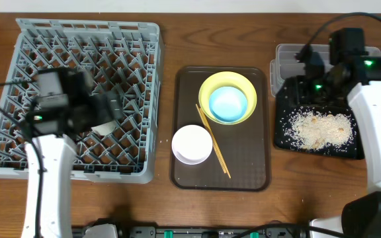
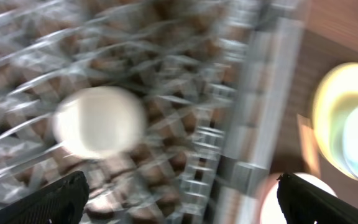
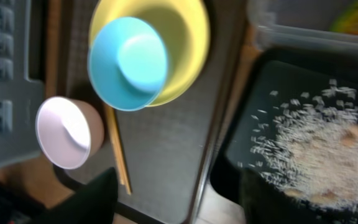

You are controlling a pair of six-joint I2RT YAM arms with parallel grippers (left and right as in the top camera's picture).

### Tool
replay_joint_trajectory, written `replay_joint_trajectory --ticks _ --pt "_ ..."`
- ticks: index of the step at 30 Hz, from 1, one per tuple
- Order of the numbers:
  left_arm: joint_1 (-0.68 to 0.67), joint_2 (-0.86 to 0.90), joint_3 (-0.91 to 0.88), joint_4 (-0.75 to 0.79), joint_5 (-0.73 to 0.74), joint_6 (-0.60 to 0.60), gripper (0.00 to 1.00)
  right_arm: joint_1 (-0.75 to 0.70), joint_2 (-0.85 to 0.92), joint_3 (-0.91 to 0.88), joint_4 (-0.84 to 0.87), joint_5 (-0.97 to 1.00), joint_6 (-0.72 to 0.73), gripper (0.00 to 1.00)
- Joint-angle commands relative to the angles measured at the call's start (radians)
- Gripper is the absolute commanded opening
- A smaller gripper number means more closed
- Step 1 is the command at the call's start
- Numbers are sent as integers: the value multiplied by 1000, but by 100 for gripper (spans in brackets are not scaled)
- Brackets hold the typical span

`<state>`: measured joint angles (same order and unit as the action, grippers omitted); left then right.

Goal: Sort waste into correct bins and load items into the dishwasher
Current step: 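Reach the left gripper to the white bowl on the tray and grasp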

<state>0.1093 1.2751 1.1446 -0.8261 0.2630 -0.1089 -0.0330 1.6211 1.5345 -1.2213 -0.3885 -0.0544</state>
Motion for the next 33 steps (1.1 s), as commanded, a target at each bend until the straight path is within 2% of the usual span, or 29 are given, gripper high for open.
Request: replay_joint_trajectory --ticks 1,5,7,9,14,20,23,27,30,33 --pt "-169 6 16 -4 0 -35 98 -47 -34 17 -14 7 -3 76" --pt "-400 53 16 1 -40 -56 98 -60 -35 17 -29 6 -3 88" --pt "-497 87 16 5 -40 -56 98 -60 -35 17 -30 6 -3 89" --pt "-573 123 16 10 -40 -56 99 -60 -35 17 -29 6 -3 99" --pt "-734 249 15 25 -40 -57 98 -59 -35 17 -30 -9 -3 99" --pt "-834 416 15 58 -40 -57 89 -60 -35 16 -36 -8 -3 99" --pt "-854 497 15 72 -42 -56 79 -60 -35 16 -37 -8 -3 99" --pt "-857 573 15 80 -95 -57 57 -59 -35 16 -39 -8 -3 99" --pt "-857 594 15 80 -184 -57 39 -60 -35 16 -39 -8 -3 99" --pt "-866 594 15 85 -316 -57 29 -60 -35 16 -39 -8 -3 99"
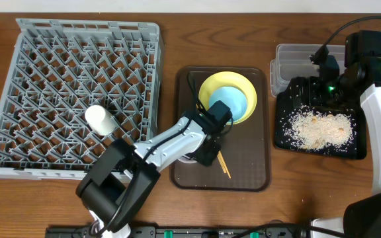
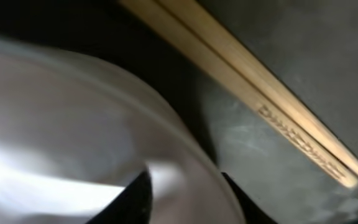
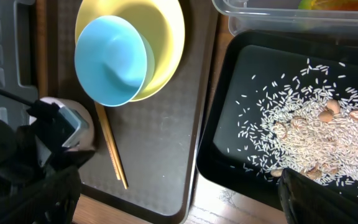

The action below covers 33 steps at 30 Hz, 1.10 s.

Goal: Sort waste into correct bins and load items into the dishwasher
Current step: 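Reach the left gripper to the white bowl on the tray and grasp, then place the white bowl into the dish rack with the left gripper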

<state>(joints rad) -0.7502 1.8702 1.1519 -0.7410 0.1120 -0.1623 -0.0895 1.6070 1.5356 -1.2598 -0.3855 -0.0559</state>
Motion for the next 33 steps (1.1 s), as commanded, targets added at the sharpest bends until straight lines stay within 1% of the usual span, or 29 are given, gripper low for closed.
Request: replay_joint_trajectory --ticks 1,2,3,6,11,15,19,23,27,28,30,32,33 --pt "-11 -1 8 3 -210 -3 26 -3 -21 15 -1 -11 -1 99" --pt "-16 -1 8 6 -237 -3 22 -3 -21 15 -1 -11 -1 99" --pt "-23 -1 8 10 -256 -3 19 -3 -21 15 -1 -11 -1 99" --pt "-42 -1 8 18 -256 -3 8 -3 -21 15 -1 -11 -2 99" --pt "-78 -5 8 20 -270 -3 8 -3 -21 15 -2 -11 -1 99" --pt "-85 -45 12 2 -282 -4 8 -3 -21 15 -7 -11 -2 99" --pt "-84 -149 18 -6 -283 -3 7 -3 -21 15 -7 -11 -2 99" --pt "-84 -251 26 -5 -325 14 7 -3 -21 15 -10 -11 -2 99" --pt "-32 -358 27 -5 -333 33 7 -3 -21 15 -11 -11 -2 99" --pt "-4 -384 27 -5 -325 34 7 -3 -21 15 -11 -11 -2 99" --pt "68 -426 27 3 -262 43 7 -3 -21 15 -12 -11 -2 99" --pt "161 -461 27 16 -111 95 7 -3 -21 15 -12 -11 -2 99" --pt "219 -476 27 25 -11 123 7 -3 -21 15 -12 -11 -2 99"
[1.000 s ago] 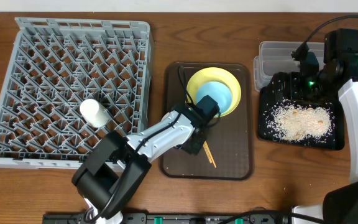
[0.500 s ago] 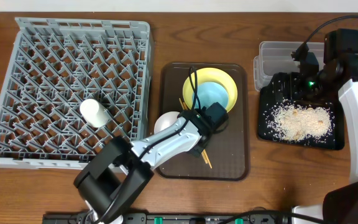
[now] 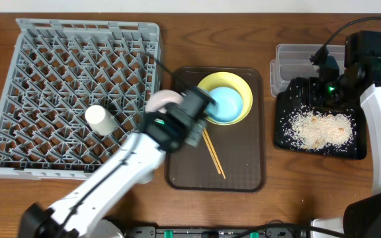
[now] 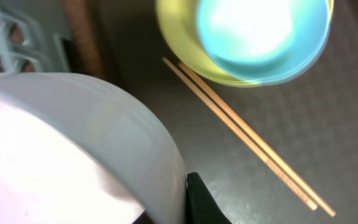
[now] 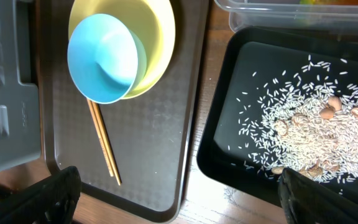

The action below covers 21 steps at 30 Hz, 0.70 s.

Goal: Sort waste into correct bins and load items into the dishwasher
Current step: 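Place the white bowl into the dish rack with the left gripper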

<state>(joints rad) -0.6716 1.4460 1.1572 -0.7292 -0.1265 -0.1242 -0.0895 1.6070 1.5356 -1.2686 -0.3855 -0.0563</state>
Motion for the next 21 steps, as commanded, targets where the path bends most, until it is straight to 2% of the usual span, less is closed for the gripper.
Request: replay_joint_trajectory --ticks 1,7,13,21 --pt "188 -63 21 21 311 106 7 -3 -21 15 -3 -11 -1 99" --pt "533 -75 21 80 824 179 8 -3 -21 15 -4 -11 -1 99" --pt "796 -8 21 204 1256 187 8 -3 -21 15 -3 -11 -1 99" --pt "958 194 21 375 1553 81 7 -3 -21 15 -4 -11 -1 99"
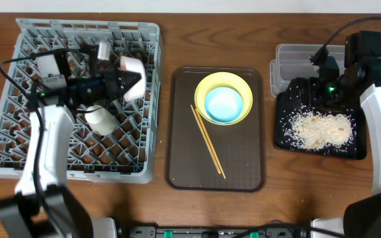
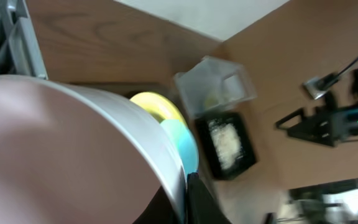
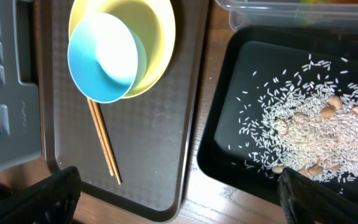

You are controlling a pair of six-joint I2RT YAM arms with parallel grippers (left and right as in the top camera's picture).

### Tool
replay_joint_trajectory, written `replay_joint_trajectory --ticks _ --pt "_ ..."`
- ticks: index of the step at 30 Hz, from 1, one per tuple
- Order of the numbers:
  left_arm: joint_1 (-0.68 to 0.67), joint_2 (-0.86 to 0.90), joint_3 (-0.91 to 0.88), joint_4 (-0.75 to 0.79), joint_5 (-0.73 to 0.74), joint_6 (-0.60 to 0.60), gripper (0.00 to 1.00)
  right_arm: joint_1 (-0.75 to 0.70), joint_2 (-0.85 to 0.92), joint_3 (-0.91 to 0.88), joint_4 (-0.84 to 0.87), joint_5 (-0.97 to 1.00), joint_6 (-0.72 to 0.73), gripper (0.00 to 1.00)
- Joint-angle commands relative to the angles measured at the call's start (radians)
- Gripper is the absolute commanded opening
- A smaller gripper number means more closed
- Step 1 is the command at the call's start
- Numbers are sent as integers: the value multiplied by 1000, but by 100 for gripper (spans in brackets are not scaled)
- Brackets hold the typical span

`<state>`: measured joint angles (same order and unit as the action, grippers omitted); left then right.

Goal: Sort waste into correct bins and load items into the dishwasher
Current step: 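Place the white bowl into the dish rack with the left gripper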

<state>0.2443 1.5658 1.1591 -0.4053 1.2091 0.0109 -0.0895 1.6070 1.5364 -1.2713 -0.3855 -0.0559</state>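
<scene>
My left gripper [image 1: 124, 80] is shut on the rim of a white bowl [image 1: 133, 69], held tipped on its side over the far right part of the grey dish rack [image 1: 18, 152]. That bowl [image 2: 73, 155] fills the left wrist view, with one dark finger [image 2: 192, 198] against its rim. A white cup [image 1: 100, 119] lies in the rack. On the brown tray [image 1: 243, 168] a blue bowl [image 1: 223, 104] sits inside a yellow bowl [image 1: 242, 86], beside wooden chopsticks [image 1: 207, 140]. My right gripper [image 3: 179, 186] hangs open and empty, high over the gap between tray and black bin.
A black bin [image 1: 283, 142] holding spilled rice [image 1: 319, 129] stands right of the tray. Behind it is a clear plastic container [image 1: 284, 59]. The rack's ribs stand up all over its floor. Bare wooden table runs along the front.
My left gripper, holding the white bowl, has moved from the tray's left edge to over the rack's far right part, and the bowl is now tipped on its side. The right arm has not moved.
First my left gripper was over the rack near the white cup, while the white bowl stood at the tray's front left. Then it was down at that bowl. Then it held the bowl raised by the tray's left edge, and now over the rack.
</scene>
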Motion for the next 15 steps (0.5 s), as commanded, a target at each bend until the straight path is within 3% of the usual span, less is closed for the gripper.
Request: replay_joint_trajectory --ticks 1,6,15 --pt "50 94 19 75 241 -72 8 -3 -21 14 -2 -11 -2 99" --pt "94 210 19 205 302 -193 8 -3 -21 14 -2 -11 -2 99" --pt "183 311 19 209 296 -193 9 -3 -21 14 -3 -11 -2 99"
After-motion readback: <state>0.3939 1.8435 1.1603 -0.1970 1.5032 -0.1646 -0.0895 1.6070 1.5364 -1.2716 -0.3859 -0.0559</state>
